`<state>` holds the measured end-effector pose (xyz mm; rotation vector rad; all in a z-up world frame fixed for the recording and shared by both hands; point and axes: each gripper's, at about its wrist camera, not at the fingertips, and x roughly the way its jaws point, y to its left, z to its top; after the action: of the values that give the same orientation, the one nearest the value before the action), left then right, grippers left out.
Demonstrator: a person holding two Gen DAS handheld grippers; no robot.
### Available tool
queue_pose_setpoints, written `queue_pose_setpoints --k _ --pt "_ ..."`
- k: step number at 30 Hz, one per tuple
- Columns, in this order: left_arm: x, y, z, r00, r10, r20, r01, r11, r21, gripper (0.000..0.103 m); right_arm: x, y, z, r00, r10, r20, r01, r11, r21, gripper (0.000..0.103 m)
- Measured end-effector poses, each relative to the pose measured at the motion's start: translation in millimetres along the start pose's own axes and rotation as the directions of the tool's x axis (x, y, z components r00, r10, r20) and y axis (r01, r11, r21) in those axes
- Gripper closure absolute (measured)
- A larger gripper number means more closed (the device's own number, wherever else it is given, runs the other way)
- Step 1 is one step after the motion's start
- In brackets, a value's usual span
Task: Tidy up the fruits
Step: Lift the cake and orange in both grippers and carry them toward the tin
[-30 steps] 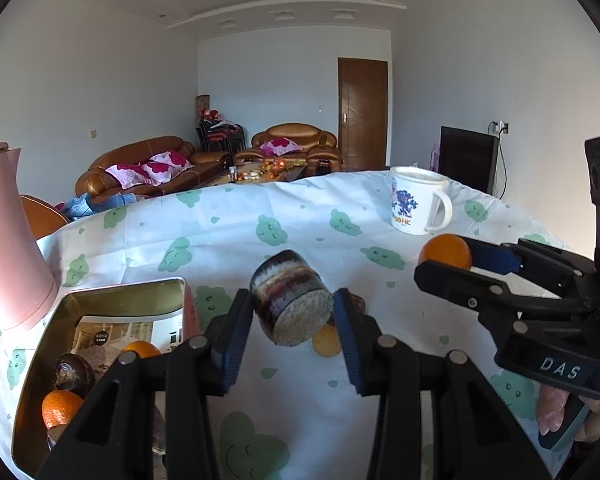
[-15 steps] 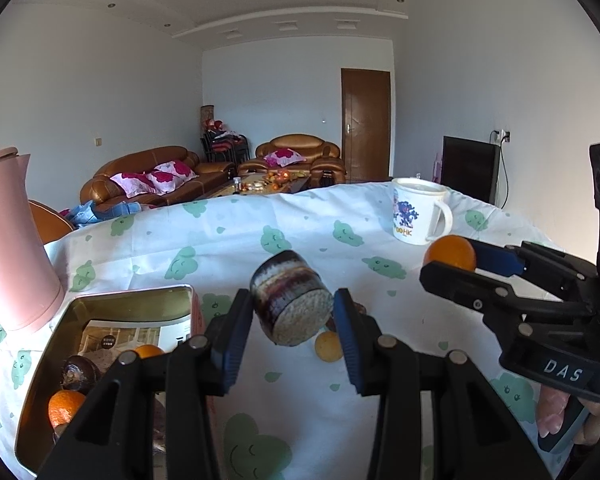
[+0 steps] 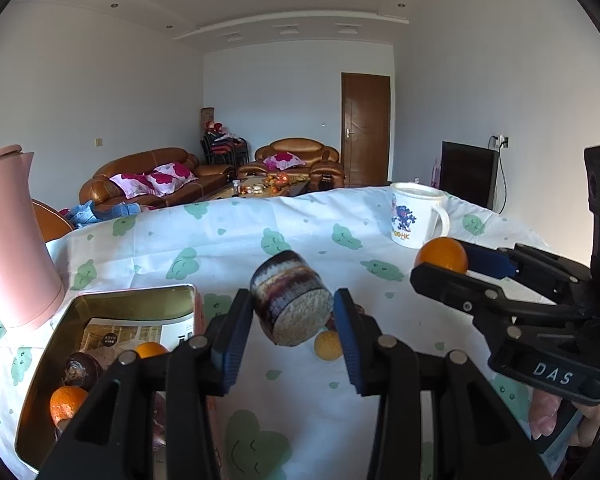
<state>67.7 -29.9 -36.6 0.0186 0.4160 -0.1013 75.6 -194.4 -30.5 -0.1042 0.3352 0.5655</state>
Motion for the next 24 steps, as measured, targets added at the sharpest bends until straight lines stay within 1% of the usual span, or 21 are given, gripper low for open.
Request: queue_pose_setpoints --k 12,17,24 --pt "-4 3 -2 1.0 0.006 -0.006 -0.006 1.0 -0.008 0.06 14 13 4 0.999 0.029 -0.03 -0.029 1.0 -0.005 0.057" --pt "-8 10 -5 1.0 0.012 -0.005 -0.012 1.0 -0.015 0.06 17 21 9 0.999 0.038 -0.034 -0.039 0.999 -0.019 0.057" --pt "-11 27 -6 0.999 0.033 -0.019 -0.034 0.999 -0.041 0.06 25 38 18 0.996 0.073 -0.045 -0.074 0.997 -0.037 0.057"
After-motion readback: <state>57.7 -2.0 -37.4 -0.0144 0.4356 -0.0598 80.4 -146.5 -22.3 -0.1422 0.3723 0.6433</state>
